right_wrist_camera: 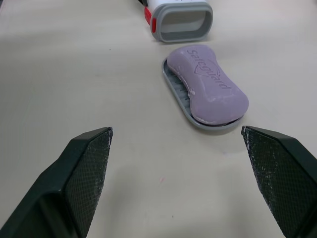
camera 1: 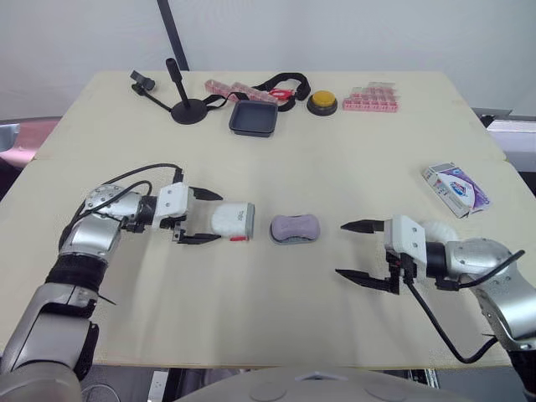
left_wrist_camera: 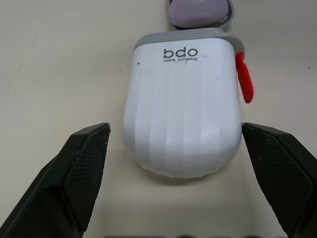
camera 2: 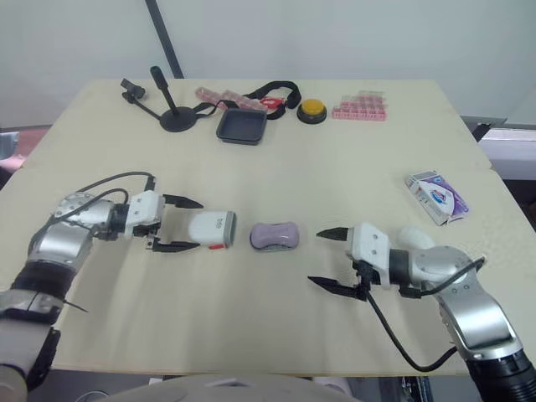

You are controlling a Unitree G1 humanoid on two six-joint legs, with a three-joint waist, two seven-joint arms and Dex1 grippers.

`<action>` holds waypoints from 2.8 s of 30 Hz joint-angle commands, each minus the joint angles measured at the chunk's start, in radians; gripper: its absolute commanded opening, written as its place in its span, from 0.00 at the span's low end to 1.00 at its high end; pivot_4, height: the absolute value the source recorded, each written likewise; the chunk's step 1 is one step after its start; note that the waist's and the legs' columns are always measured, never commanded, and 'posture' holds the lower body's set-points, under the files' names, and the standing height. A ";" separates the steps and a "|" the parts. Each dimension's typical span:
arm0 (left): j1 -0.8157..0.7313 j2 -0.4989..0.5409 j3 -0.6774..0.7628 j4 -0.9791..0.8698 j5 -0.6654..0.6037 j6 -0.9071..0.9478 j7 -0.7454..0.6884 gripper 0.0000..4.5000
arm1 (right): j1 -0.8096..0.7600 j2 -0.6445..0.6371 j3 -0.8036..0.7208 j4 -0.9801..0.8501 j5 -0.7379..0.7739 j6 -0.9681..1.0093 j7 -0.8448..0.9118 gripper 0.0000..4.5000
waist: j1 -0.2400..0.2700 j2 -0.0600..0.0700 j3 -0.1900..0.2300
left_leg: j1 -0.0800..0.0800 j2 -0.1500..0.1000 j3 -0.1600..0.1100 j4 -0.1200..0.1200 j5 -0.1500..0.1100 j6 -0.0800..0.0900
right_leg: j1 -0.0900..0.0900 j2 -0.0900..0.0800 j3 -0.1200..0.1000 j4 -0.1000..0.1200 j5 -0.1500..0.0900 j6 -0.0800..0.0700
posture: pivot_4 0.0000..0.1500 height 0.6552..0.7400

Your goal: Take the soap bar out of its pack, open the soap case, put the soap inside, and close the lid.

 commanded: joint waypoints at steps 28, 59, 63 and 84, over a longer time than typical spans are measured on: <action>-0.042 -0.068 -0.024 -0.026 0.004 0.066 -0.018 0.77 | 0.037 -0.055 -0.020 0.055 0.034 -0.090 -0.007 1.00 | 0.004 0.000 0.000 | -0.006 0.000 -0.008 0.002 0.000 0.000 | 0.002 -0.001 -0.007 -0.003 0.000 0.000 | 1.00 1.00; 0.004 -0.038 -0.035 -0.191 0.004 0.133 -0.022 0.77 | -0.756 0.029 0.497 0.213 -0.132 0.414 0.041 1.00 | -0.012 0.000 0.000 | -0.005 -0.001 -0.006 0.004 0.001 0.000 | -0.014 -0.001 -0.007 0.026 0.000 0.000 | 1.00 1.00; 0.006 -0.038 -0.035 -0.200 0.004 0.138 -0.017 0.77 | -0.780 0.059 0.530 0.240 -0.149 0.424 0.052 1.00 | -0.010 0.000 0.000 | -0.006 -0.001 -0.005 0.005 0.001 0.000 | -0.014 0.001 -0.004 0.024 0.000 -0.001 | 1.00 1.00; 0.024 -0.035 -0.032 -0.224 0.004 0.150 0.006 0.77 | -0.800 0.161 0.617 0.372 -0.255 0.402 0.039 1.00 | -0.014 0.000 0.000 | -0.006 0.000 -0.003 0.007 0.001 0.000 | -0.018 0.000 -0.005 0.029 0.000 -0.001 | 1.00 1.00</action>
